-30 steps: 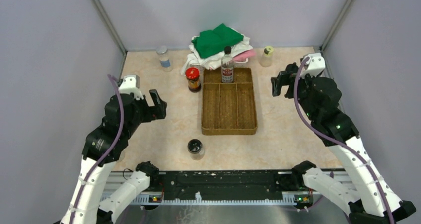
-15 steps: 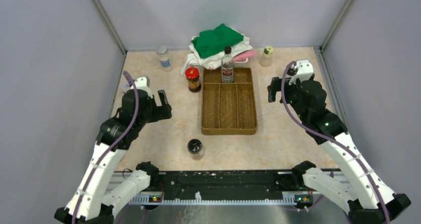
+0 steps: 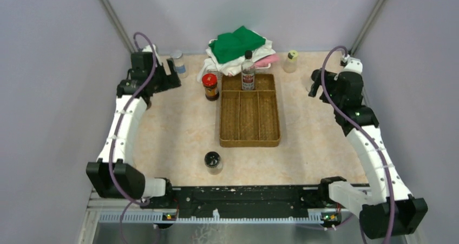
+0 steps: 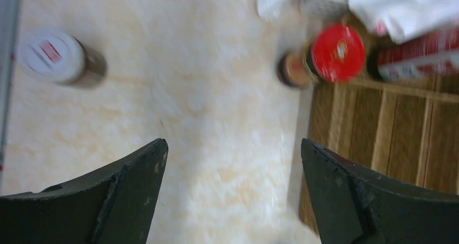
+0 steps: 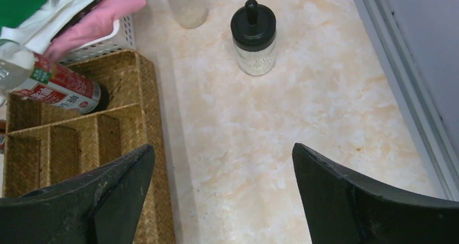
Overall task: Organize the condiment bottles
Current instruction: Pick up the bottle from the corner of the board.
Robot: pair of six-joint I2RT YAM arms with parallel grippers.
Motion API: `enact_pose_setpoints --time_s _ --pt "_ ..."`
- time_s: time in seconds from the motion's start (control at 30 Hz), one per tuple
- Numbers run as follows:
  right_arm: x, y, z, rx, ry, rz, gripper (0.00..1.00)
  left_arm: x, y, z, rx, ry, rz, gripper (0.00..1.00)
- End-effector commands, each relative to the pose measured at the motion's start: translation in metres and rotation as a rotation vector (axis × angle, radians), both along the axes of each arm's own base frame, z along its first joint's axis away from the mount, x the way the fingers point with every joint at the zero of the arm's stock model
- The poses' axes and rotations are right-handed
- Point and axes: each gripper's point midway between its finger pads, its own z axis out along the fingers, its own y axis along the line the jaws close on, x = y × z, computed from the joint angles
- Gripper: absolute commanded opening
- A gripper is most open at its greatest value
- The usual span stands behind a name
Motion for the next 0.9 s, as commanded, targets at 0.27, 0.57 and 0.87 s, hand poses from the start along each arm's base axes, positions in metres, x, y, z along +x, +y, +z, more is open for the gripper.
enact_pose_setpoints --time_s 0.27,0.57,0.87 --pt "0.078 0.020 0.021 0.076 0.024 0.071 0.95 0.128 0.037 0.062 -0.003 -0.195 0.017 0.99" --pt "0.124 0.042 0.032 0.109 0.003 0.166 0.93 0.181 0.068 0.014 0.031 -0.201 0.044 0.99" --pt "0.139 0.062 -0.002 0.189 0.055 0.227 0.92 0.210 0.073 -0.011 0.084 -0.284 0.035 0.99"
